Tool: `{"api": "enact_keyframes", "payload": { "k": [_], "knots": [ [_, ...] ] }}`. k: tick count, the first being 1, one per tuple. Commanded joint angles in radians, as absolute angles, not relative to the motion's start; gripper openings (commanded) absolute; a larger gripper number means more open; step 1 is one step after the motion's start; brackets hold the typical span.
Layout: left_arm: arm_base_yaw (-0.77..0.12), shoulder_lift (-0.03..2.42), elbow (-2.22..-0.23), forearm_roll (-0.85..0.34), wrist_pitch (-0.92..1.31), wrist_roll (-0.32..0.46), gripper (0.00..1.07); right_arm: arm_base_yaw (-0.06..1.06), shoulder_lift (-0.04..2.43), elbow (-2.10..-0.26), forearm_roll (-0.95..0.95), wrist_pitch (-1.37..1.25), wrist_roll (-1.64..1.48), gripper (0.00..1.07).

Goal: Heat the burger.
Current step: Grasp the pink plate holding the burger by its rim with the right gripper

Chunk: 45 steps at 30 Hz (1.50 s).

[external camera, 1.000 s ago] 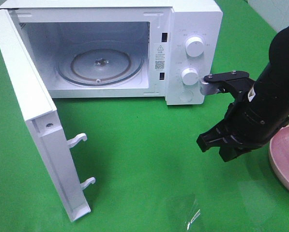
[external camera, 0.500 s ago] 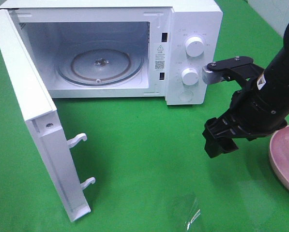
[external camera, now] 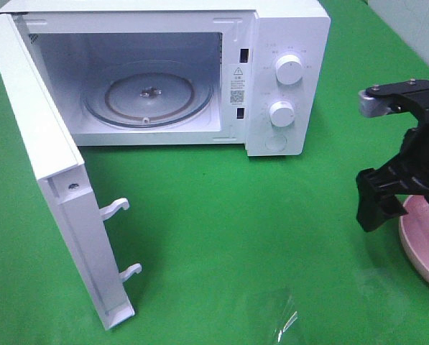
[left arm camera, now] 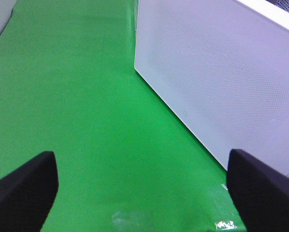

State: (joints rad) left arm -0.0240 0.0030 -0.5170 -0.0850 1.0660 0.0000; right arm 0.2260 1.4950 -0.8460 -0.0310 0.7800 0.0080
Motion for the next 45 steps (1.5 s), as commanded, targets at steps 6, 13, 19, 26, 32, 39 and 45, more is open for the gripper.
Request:
{"api": "enact_keyframes", "payload": {
  "k": [6, 13, 19, 26, 32, 39, 45],
  "knots": [
    [-0.026, 0.001, -0.517, -0.090, 1.070, 0.000, 0.87, 0.102, 1.487, -0.847, -0.069, 0.787, -0.007, 0.87],
    [-0.026, 0.001, -0.517, -0.090, 1.070, 0.000, 0.87, 0.082, 1.497, -0.846, -0.086, 0.761, 0.000, 0.82],
    [-0.026, 0.001, -0.517, -0.090, 1.070, 0.000, 0.87, 0.082, 1.549, -0.846, -0.087, 0.740, 0.000, 0.81],
    [-0.026, 0.001, -0.517, -0.090, 1.070, 0.000, 0.87, 0.082, 1.613, -0.818, -0.087, 0.675, 0.009, 0.80],
    [-0.026, 0.001, -0.517, -0.090, 1.070, 0.000, 0.87, 0.082, 1.656, -0.760, -0.087, 0.576, 0.012, 0.79],
    [-0.026, 0.001, -0.517, -0.090, 1.070, 0.000, 0.87, 0.082, 1.727, -0.729, -0.115, 0.502, 0.033, 0.77],
    [-0.026, 0.001, -0.517, -0.090, 1.070, 0.000, 0.87, 0.082, 1.759, -0.723, -0.166, 0.482, 0.074, 0.76]
  ]
}}
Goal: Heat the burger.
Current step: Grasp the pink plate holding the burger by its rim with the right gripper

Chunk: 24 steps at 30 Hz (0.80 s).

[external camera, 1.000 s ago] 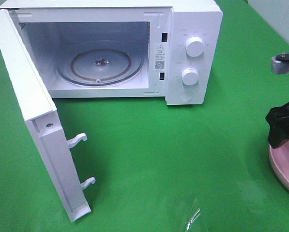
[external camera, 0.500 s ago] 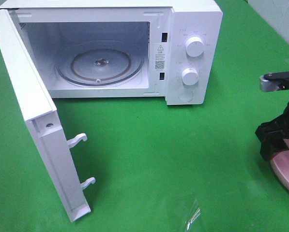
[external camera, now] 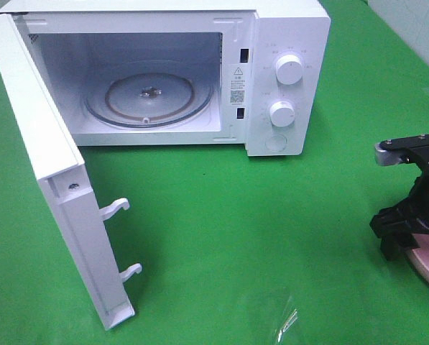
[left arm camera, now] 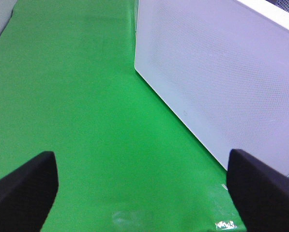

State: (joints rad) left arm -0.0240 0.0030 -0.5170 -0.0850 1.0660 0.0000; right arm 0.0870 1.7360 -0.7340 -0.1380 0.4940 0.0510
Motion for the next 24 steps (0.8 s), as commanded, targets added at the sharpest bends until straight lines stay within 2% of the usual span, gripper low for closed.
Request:
{"api": "enact_keyframes", "payload": {
  "k": [1, 24],
  "knots": [
    [-0.026, 0.001, -0.517, -0.090, 1.070, 0.000, 0.87, 0.082, 1.767, -0.723, -0.179, 0.482, 0.087, 0.76],
    [-0.026, 0.001, -0.517, -0.090, 1.070, 0.000, 0.87, 0.098, 1.790, -0.723, -0.166, 0.524, 0.130, 0.73]
  ]
}}
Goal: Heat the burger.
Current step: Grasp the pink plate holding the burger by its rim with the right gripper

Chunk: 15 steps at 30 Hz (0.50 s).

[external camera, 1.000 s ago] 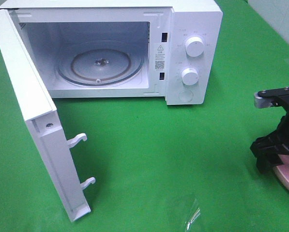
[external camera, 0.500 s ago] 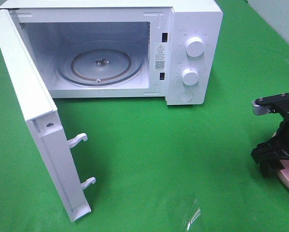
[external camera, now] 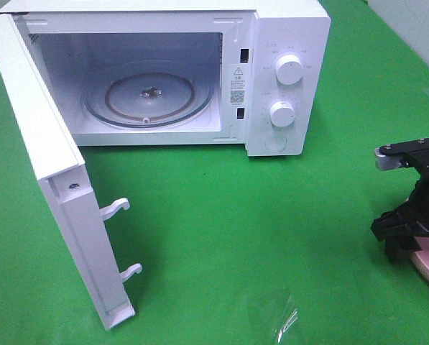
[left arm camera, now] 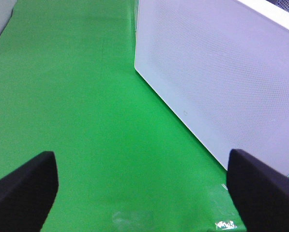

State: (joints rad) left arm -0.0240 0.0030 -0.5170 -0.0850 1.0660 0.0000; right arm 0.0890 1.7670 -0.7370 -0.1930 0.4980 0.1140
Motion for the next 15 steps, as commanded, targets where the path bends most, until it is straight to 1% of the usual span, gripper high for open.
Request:
{"api": "enact_keyframes", "payload": {
  "k": [1, 6, 14, 15],
  "knots": [
    [-0.026, 0.001, -0.517, -0.090, 1.070, 0.000, 0.87, 0.098, 1.790, -0.723, -0.166, 0.524, 0.130, 0.73],
    [-0.026, 0.001, -0.517, -0.090, 1.070, 0.000, 0.87, 0.135, 1.781, -0.723, -0.187, 0.531, 0.149, 0.73],
    [-0.026, 0.001, -0.517, -0.090, 1.070, 0.000, 0.87, 0.135, 1.782, -0.723, -0.192, 0.519, 0.156, 0.73],
    [-0.026, 0.001, -0.517, -0.090, 1.070, 0.000, 0.87, 0.135, 1.783, -0.723, -0.192, 0.518, 0.156, 0.72]
  ]
}}
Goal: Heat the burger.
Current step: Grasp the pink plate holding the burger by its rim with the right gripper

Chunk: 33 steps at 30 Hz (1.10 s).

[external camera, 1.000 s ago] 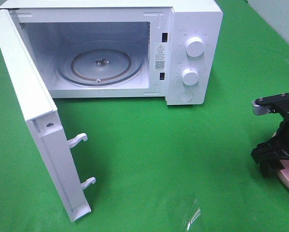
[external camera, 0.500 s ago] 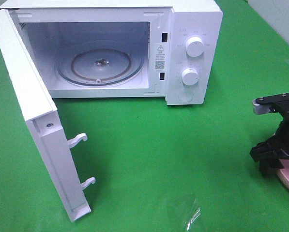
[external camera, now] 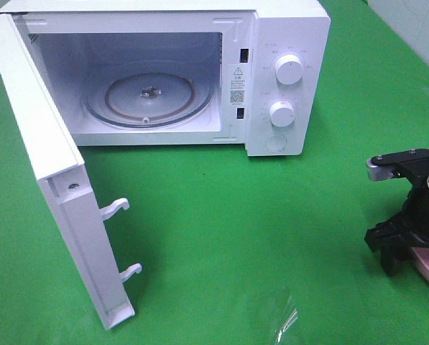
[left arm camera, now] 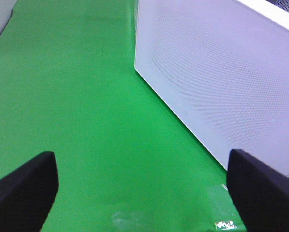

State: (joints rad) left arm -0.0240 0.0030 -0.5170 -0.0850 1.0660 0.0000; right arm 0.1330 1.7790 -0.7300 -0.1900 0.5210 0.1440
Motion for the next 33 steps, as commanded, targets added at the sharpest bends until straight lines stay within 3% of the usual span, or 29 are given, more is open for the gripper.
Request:
{"api": "enact_keyframes", "payload": {
  "k": [1, 3, 5, 6, 7, 8, 9, 12, 13, 25, 33],
  "knots": [
    [-0.026, 0.001, -0.517, -0.090, 1.070, 0.000, 0.87, 0.135, 1.783, -0.723, -0.192, 0.518, 0.156, 0.72],
    [-0.026, 0.001, -0.517, -0.090, 1.070, 0.000, 0.87, 0.135, 1.787, -0.722, -0.195, 0.518, 0.160, 0.68],
    [-0.026, 0.001, -0.517, -0.090, 1.070, 0.000, 0.87, 0.135, 1.787, -0.694, -0.215, 0.487, 0.195, 0.48],
    [-0.026, 0.001, -0.517, -0.090, 1.070, 0.000, 0.87, 0.135, 1.787, -0.694, -0.215, 0.487, 0.195, 0.48],
    [-0.026, 0.001, -0.517, -0.090, 1.070, 0.000, 0.87, 0.135, 1.787, -0.679, -0.229, 0.478, 0.201, 0.33],
    [-0.026, 0.001, -0.517, -0.090, 1.070, 0.000, 0.87, 0.135, 1.787, -0.679, -0.229, 0.478, 0.201, 0.33],
    [-0.026, 0.001, -0.517, -0.090, 1.070, 0.000, 0.87, 0.135, 1.787, -0.672, -0.240, 0.474, 0.201, 0.20],
    [-0.026, 0.001, -0.517, -0.090, 1.070, 0.000, 0.87, 0.135, 1.787, -0.672, -0.240, 0.475, 0.201, 0.13],
    [-0.026, 0.001, -0.517, -0.090, 1.070, 0.000, 0.87, 0.135, 1.787, -0.672, -0.240, 0.475, 0.201, 0.01],
    [-0.026, 0.001, -0.517, -0.090, 1.070, 0.000, 0.87, 0.135, 1.773, -0.674, -0.269, 0.504, 0.232, 0.00],
    [-0.026, 0.001, -0.517, -0.090, 1.070, 0.000, 0.87, 0.148, 1.708, -0.672, -0.427, 0.546, 0.392, 0.00]
  ]
}}
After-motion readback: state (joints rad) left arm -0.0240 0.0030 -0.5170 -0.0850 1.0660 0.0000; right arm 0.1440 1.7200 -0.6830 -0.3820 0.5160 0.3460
